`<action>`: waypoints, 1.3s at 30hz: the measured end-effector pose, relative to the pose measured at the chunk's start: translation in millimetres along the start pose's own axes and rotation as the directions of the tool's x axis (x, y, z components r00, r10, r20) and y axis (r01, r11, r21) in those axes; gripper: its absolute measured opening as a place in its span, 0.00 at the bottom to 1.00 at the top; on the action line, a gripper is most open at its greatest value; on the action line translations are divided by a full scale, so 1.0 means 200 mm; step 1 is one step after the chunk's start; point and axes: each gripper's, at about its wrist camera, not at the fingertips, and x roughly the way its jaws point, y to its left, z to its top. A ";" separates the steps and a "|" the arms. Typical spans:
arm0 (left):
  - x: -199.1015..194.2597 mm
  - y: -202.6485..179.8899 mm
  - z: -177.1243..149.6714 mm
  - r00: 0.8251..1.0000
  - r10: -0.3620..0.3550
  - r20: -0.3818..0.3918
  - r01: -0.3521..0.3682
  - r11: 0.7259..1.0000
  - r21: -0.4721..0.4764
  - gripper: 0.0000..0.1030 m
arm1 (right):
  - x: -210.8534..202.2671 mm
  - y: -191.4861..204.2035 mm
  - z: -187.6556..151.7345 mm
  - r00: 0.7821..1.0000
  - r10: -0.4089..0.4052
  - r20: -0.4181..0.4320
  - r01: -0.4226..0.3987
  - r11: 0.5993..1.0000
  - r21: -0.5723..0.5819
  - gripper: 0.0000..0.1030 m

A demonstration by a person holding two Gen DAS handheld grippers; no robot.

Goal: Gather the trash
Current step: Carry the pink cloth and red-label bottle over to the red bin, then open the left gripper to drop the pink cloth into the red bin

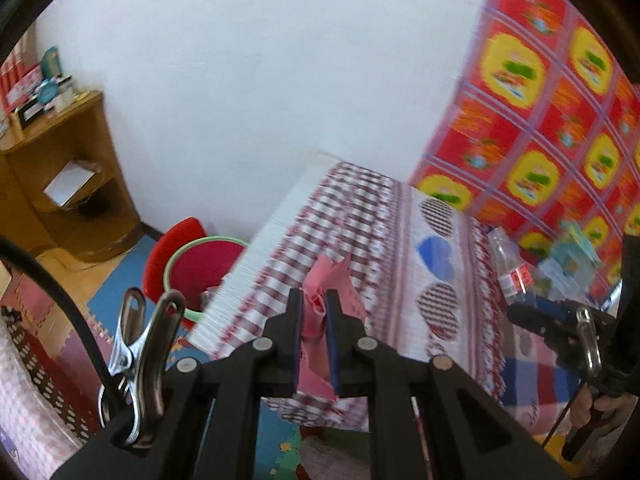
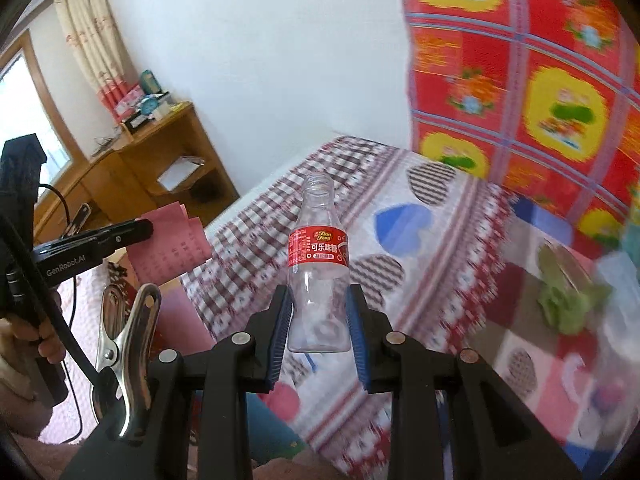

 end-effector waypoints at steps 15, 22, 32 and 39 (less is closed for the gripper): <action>0.32 0.49 0.23 0.992 0.115 -0.053 -0.121 0.981 -0.149 0.11 | 0.48 0.18 0.41 0.990 0.116 -0.086 -0.126 0.985 -0.122 0.28; 0.55 0.69 0.29 0.989 0.100 -0.107 -0.116 0.981 -0.156 0.11 | 0.63 0.29 0.53 0.986 0.126 -0.106 -0.140 0.981 -0.133 0.28; 0.92 0.95 0.33 0.978 0.061 -0.197 -0.086 0.989 -0.121 0.11 | 0.89 0.51 0.65 0.986 0.083 -0.141 -0.098 0.990 -0.104 0.28; 1.18 1.11 0.29 0.968 0.040 -0.248 -0.064 0.994 -0.090 0.11 | 1.10 0.63 0.73 0.985 0.050 -0.164 -0.064 0.995 -0.082 0.28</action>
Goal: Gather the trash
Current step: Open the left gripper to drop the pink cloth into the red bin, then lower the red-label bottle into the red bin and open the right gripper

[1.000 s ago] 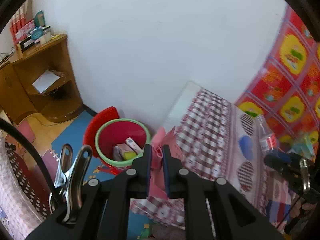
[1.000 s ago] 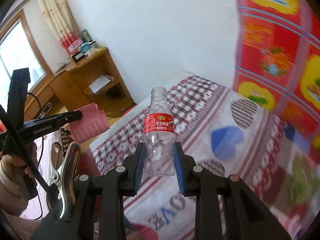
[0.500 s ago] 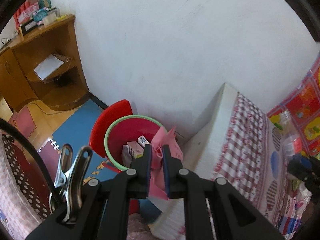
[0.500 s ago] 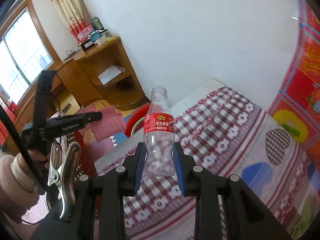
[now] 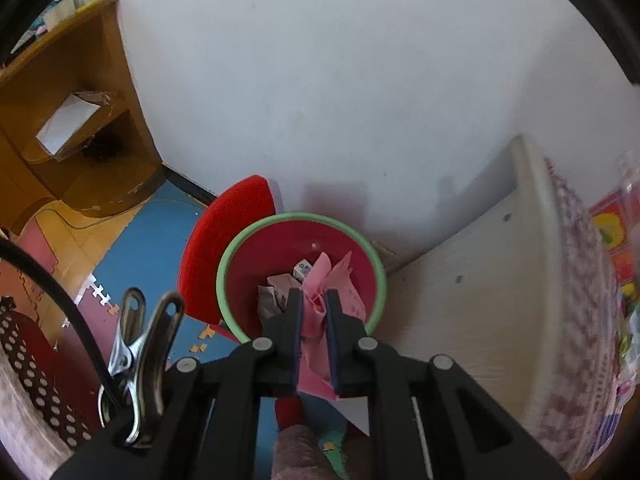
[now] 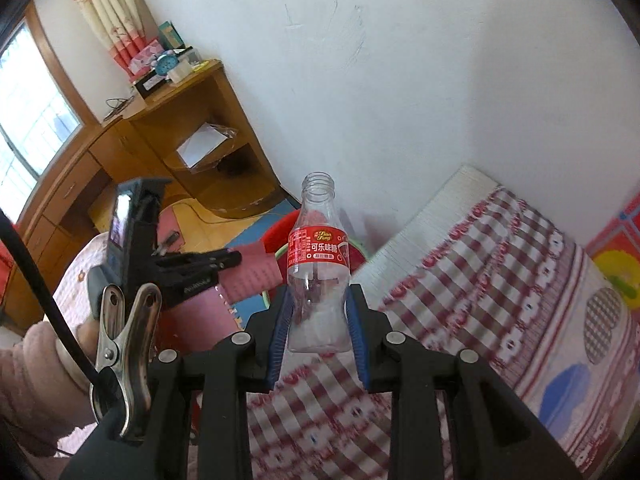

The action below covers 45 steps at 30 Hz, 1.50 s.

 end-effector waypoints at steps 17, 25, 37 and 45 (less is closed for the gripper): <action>0.57 0.15 -0.06 0.992 -0.036 -0.119 0.039 0.999 0.018 0.11 | 0.43 0.14 0.16 0.994 -0.033 -0.100 0.034 0.999 0.003 0.28; 0.67 0.16 -0.06 0.987 -0.036 -0.154 0.043 0.998 0.038 0.12 | 0.55 0.15 0.19 0.990 -0.046 -0.137 0.049 0.999 0.013 0.28; 0.64 0.16 -0.04 0.987 -0.045 -0.154 0.051 0.998 0.037 0.22 | 0.68 0.13 0.21 0.981 -0.046 -0.187 0.055 0.998 0.043 0.28; 0.55 0.18 -0.02 0.988 -0.065 -0.138 0.068 0.998 0.015 0.23 | 0.78 0.12 0.24 0.976 -0.025 -0.214 0.038 0.998 0.056 0.28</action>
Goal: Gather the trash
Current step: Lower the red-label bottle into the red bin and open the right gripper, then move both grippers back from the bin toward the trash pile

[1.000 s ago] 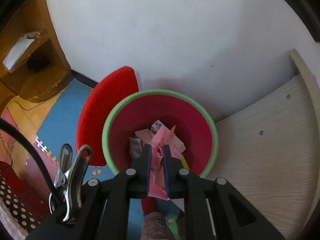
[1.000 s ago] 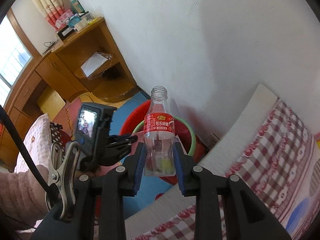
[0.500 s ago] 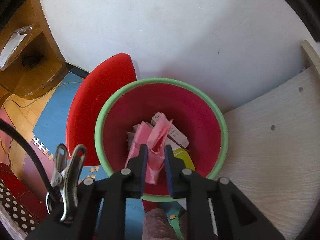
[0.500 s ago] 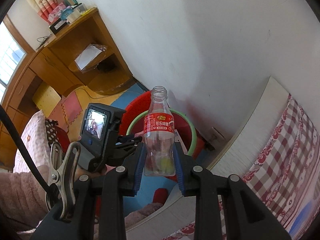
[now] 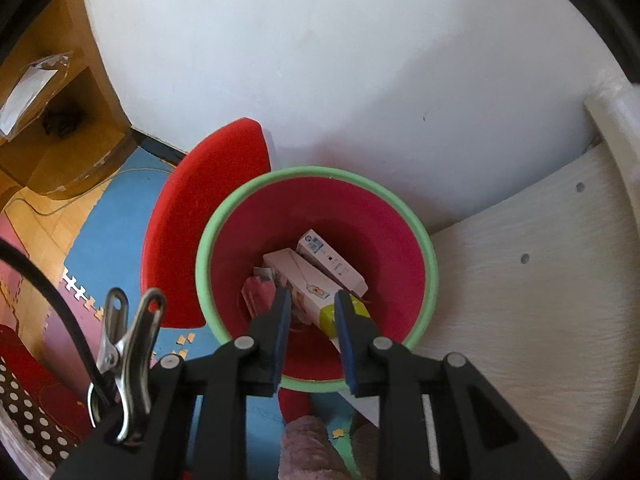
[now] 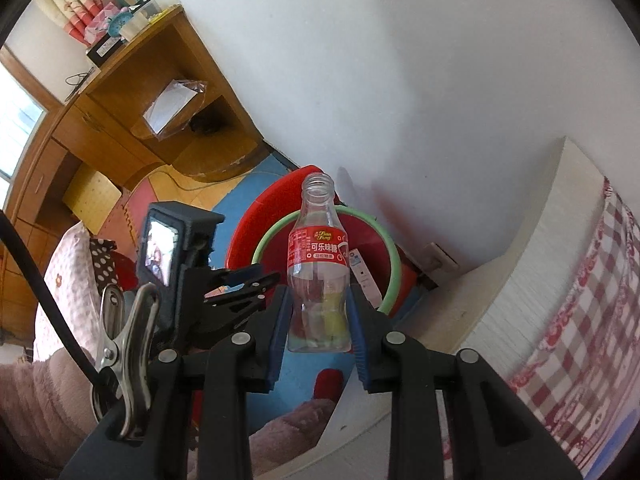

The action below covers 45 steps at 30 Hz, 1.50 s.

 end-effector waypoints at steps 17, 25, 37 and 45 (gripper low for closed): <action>-0.23 0.05 0.00 0.998 -0.001 0.058 0.003 0.999 -0.035 0.23 | 0.21 0.00 0.09 0.997 0.006 -0.083 -0.007 1.000 -0.014 0.29; -0.27 0.06 0.00 0.998 -0.005 0.067 0.007 0.999 -0.035 0.23 | 0.25 0.00 0.11 0.996 0.027 -0.083 -0.026 1.000 0.017 0.29; -0.32 0.09 -0.02 0.996 0.005 0.090 0.001 0.998 -0.065 0.23 | 0.23 0.00 0.11 0.997 0.025 -0.066 -0.025 1.000 0.008 0.39; -0.36 0.06 -0.01 0.997 -0.006 0.082 0.009 0.999 -0.046 0.23 | 0.20 0.03 0.11 0.997 0.037 -0.065 -0.036 0.999 0.006 0.39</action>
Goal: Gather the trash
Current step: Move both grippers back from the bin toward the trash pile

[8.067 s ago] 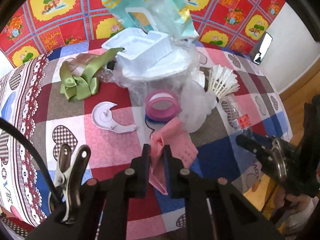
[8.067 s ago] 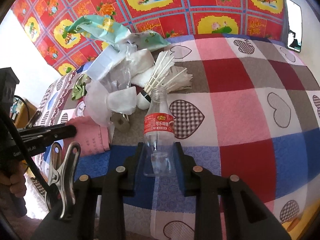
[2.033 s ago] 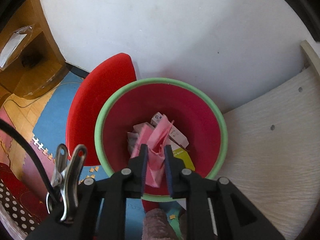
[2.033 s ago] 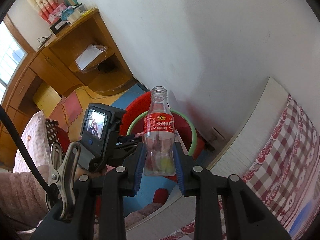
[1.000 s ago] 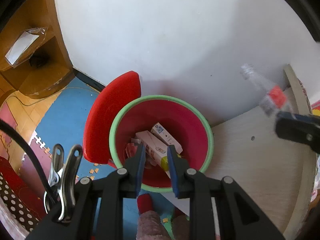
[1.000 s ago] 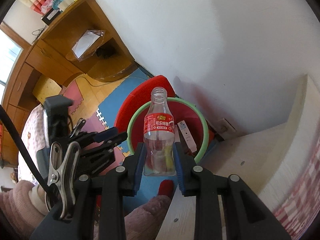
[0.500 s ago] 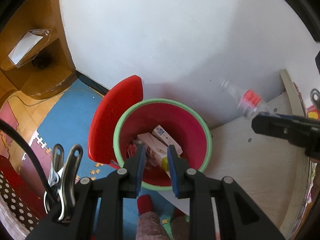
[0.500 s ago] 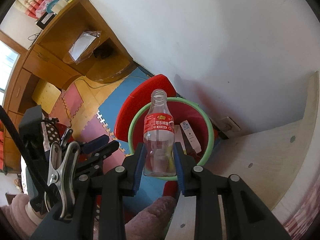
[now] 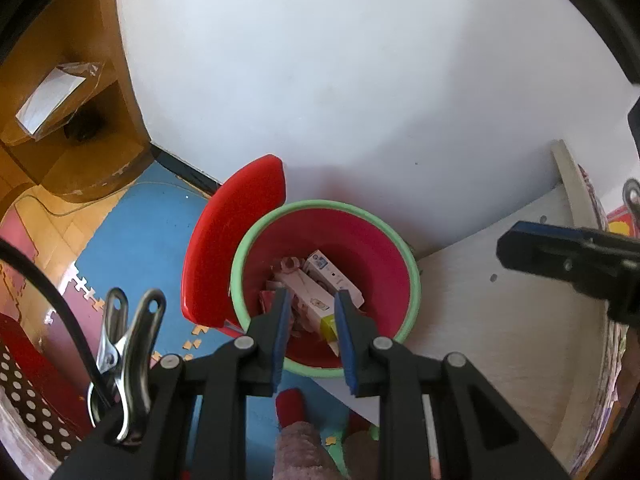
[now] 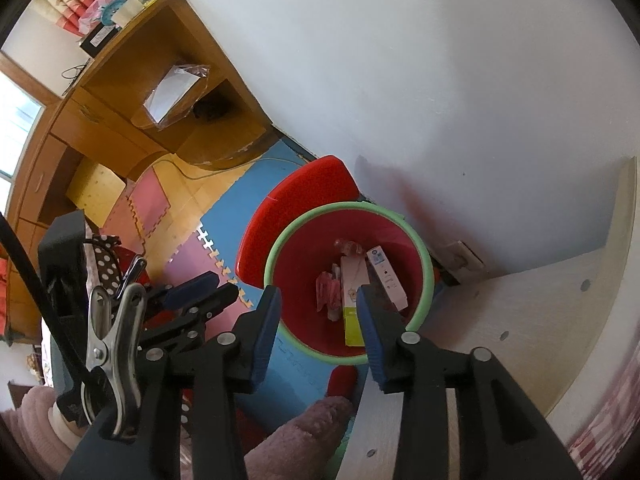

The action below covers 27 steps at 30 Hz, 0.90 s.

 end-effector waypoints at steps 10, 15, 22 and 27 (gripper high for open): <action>-0.12 -0.04 0.06 1.000 -0.006 0.003 0.006 1.000 0.031 0.23 | -0.11 0.03 -0.08 0.998 0.049 0.040 -0.050 0.998 0.023 0.39; -0.18 -0.13 0.11 1.000 0.009 -0.001 -0.009 0.997 0.074 0.23 | -0.23 0.01 -0.17 0.994 0.064 0.086 -0.069 0.996 0.056 0.39; -0.24 -0.33 0.18 1.000 0.016 -0.007 -0.014 0.985 0.169 0.23 | -0.48 -0.10 -0.29 0.981 0.047 0.190 -0.074 0.988 0.137 0.39; -0.27 -0.49 0.20 1.000 -0.005 -0.018 0.009 0.971 0.239 0.23 | -0.60 -0.20 -0.37 0.971 0.015 0.240 -0.066 0.976 0.208 0.39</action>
